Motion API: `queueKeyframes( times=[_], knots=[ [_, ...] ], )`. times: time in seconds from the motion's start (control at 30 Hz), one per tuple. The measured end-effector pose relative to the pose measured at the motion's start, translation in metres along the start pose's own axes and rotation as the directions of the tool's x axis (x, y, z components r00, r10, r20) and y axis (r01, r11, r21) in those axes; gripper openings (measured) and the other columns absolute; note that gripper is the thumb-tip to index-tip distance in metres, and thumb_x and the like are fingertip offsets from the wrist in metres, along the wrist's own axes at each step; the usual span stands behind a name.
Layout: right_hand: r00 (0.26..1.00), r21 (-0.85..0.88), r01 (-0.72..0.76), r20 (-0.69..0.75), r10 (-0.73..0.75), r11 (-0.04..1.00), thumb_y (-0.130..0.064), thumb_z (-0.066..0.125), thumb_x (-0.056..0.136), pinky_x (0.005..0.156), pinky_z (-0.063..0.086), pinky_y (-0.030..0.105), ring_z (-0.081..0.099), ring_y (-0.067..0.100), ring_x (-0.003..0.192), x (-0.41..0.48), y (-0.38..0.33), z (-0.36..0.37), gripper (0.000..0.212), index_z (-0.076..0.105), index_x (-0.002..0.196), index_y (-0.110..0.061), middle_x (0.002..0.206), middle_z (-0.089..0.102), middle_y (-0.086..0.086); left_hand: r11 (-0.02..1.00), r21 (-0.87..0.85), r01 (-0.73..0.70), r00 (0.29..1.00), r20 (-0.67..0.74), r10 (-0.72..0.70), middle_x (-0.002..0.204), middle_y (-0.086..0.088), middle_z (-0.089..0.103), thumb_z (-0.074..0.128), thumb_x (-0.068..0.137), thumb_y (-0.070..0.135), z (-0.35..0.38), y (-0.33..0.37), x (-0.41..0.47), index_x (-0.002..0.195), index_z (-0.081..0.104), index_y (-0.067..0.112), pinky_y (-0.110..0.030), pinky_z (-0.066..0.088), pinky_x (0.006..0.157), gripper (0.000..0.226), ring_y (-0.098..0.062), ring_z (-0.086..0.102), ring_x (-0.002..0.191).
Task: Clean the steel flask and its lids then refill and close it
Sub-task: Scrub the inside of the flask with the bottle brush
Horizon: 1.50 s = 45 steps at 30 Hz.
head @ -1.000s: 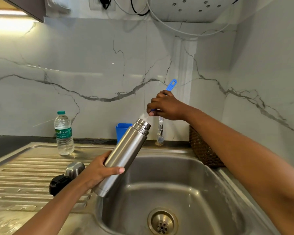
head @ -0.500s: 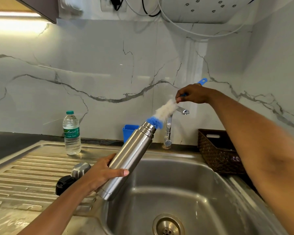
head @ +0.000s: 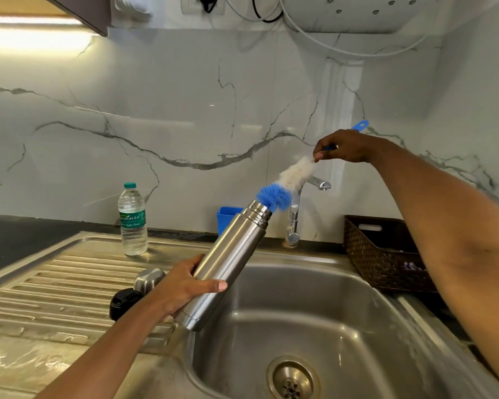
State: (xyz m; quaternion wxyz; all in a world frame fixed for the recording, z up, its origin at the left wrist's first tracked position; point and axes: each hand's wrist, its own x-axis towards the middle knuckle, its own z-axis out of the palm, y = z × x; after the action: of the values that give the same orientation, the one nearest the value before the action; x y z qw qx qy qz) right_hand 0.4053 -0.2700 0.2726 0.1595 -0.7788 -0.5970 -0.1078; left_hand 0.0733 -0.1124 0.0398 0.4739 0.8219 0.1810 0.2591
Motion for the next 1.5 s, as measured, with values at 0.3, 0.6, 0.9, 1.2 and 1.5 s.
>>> queueKeyframes(
  times=[0.3,0.6,0.9,1.2,1.5],
  knots=[
    [0.998,0.086,-0.047,0.050,0.043,0.995,-0.023,0.059,0.092,0.092,0.038,0.027,0.056,0.018,0.108,-0.008,0.005,-0.005,0.013,0.068,0.099,-0.017,0.106,0.066,0.003,1.000,0.012,0.012,0.999,0.038,-0.012,0.096,0.009,0.066,0.075,0.018,0.075,0.003,0.004,-0.001,0.106,0.052,0.038,-0.013,0.050,0.058,0.099,-0.004,0.068,0.077],
    [0.974,-0.055,-0.202,-0.118,0.195,0.978,-0.036,0.056,0.092,0.099,0.034,0.041,0.054,0.022,0.105,-0.065,0.047,-0.043,0.015,0.069,0.093,-0.028,0.104,0.065,0.004,1.000,-0.004,0.018,0.999,0.030,-0.018,0.097,0.008,0.067,0.078,0.018,0.073,0.003,0.001,-0.001,0.110,0.053,0.035,-0.013,0.050,0.061,0.103,-0.002,0.067,0.077],
    [0.898,-0.423,-0.341,-0.411,0.157,0.839,-0.050,0.046,0.094,0.073,0.035,0.032,0.057,0.025,0.089,-0.057,-0.034,-0.004,0.033,0.065,0.105,-0.026,0.094,0.065,0.003,0.976,-0.215,0.045,0.996,-0.066,-0.061,0.096,-0.001,0.069,0.077,0.011,0.075,0.007,0.008,-0.007,0.109,0.053,0.034,-0.025,0.054,0.060,0.109,-0.014,0.070,0.076],
    [0.915,-0.588,-0.400,-0.211,0.344,0.703,-0.010,0.045,0.093,0.094,0.035,0.042,0.055,0.029,0.105,-0.011,-0.103,0.056,0.020,0.058,0.109,-0.009,0.111,0.061,0.010,0.833,-0.552,0.029,0.968,-0.193,-0.162,0.080,-0.007,0.069,0.082,0.022,0.048,-0.009,0.009,-0.002,0.106,0.055,0.024,-0.031,0.053,0.048,0.091,-0.020,0.068,0.062],
    [0.934,-0.642,-0.354,-0.199,0.298,0.681,-0.009,0.045,0.093,0.103,0.029,0.039,0.053,0.027,0.111,0.045,-0.120,0.084,0.024,0.058,0.113,-0.010,0.115,0.061,0.008,0.797,-0.603,0.014,0.963,-0.205,-0.172,0.096,-0.012,0.067,0.079,0.032,0.050,-0.011,0.000,0.005,0.115,0.052,0.025,-0.033,0.054,0.053,0.091,-0.026,0.068,0.076]
  ],
)
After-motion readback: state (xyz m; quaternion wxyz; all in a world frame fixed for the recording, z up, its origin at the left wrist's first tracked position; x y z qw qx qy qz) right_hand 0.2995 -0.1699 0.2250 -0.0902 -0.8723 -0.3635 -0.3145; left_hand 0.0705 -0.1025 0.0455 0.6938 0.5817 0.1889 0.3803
